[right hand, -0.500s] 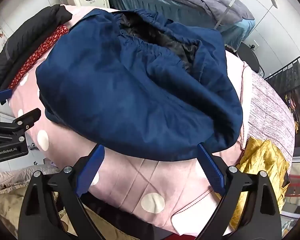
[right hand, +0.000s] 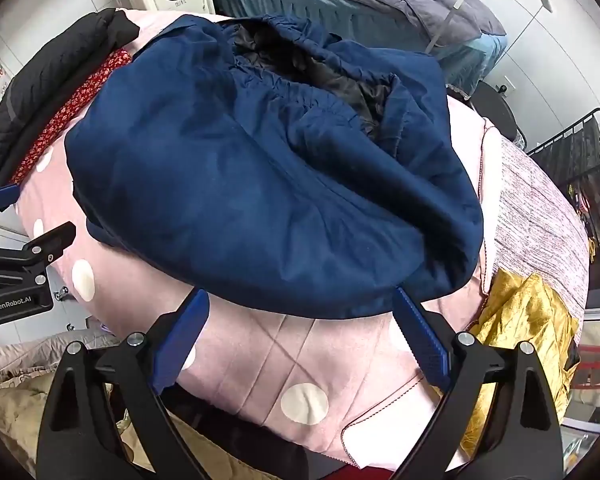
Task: Fold large clothes
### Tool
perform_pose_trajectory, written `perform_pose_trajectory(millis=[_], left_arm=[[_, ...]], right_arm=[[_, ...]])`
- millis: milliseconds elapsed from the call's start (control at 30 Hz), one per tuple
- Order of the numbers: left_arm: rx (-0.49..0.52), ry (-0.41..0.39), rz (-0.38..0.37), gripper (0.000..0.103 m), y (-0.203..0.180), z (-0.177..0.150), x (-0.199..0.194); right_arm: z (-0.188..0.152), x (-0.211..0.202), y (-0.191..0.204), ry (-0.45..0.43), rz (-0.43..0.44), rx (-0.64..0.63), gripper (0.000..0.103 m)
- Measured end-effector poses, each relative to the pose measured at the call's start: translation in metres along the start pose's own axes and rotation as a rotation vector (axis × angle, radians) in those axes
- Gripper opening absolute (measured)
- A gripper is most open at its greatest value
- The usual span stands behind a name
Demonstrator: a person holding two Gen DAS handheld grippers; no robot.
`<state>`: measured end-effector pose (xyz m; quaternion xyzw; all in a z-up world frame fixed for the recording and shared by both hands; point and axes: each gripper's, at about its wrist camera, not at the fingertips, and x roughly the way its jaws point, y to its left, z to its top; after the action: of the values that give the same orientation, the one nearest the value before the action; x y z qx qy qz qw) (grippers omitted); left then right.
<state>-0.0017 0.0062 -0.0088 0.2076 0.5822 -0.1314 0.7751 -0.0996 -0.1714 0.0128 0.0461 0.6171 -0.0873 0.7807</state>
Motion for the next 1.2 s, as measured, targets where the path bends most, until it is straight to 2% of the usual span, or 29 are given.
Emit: perform_pose_trajectory(millis=[1200], left_arm=[[-0.001, 0.012, 0.006, 0.097, 0.0042, -0.0099, 0.0025]], right_arm=[[-0.0075, 0.0035, 0.0029, 0.013, -0.002, -0.003, 0.091]])
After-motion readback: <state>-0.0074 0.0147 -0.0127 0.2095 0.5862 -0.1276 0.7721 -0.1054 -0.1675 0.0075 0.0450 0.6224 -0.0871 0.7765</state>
